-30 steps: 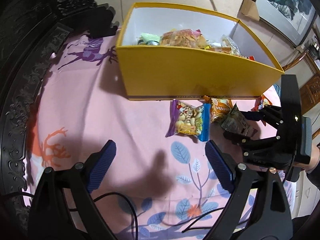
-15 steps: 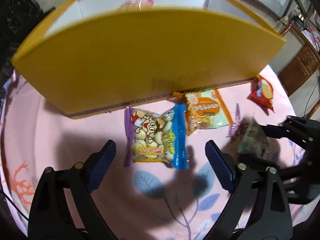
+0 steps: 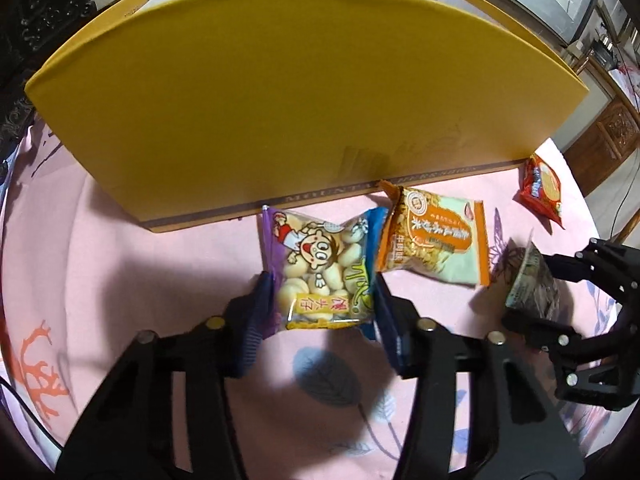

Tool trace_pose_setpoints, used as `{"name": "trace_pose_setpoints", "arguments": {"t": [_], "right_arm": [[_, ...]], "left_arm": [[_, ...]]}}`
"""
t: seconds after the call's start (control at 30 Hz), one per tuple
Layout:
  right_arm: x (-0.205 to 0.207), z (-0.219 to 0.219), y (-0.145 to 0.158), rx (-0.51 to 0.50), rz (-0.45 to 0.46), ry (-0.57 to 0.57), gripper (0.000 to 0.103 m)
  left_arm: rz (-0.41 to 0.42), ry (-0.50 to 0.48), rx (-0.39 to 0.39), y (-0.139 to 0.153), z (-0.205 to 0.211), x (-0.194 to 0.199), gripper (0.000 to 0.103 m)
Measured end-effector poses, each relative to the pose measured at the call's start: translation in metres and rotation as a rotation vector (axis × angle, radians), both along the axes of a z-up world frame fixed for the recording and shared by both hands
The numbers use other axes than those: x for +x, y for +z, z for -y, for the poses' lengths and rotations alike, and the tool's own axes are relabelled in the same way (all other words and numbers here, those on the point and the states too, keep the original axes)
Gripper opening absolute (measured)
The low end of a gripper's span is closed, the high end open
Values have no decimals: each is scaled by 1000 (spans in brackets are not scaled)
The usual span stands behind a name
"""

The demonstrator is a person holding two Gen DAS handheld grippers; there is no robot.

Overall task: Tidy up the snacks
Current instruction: 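Grasp the green-topped biscuit pack with the right gripper while the left gripper grasps the purple candy bag, then lift both held packs into the yellow box and open both grippers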

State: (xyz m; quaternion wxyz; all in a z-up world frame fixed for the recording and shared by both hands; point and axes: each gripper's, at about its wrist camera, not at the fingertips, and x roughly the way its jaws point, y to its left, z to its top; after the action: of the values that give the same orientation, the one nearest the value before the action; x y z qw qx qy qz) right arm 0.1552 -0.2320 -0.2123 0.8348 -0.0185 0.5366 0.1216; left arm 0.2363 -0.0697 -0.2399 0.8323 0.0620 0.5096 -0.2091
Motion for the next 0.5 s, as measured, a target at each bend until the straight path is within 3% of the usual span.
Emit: {"name": "trace_pose_setpoints", "arguments": {"t": [0.27, 0.5], "right_arm": [[2, -8, 0, -8, -11, -2, 53], [-12, -2, 18, 37, -1, -38, 53]], "left_arm": [[2, 50, -43, 10, -15, -17, 47], [62, 71, -91, 48, -38, -41, 47]]}}
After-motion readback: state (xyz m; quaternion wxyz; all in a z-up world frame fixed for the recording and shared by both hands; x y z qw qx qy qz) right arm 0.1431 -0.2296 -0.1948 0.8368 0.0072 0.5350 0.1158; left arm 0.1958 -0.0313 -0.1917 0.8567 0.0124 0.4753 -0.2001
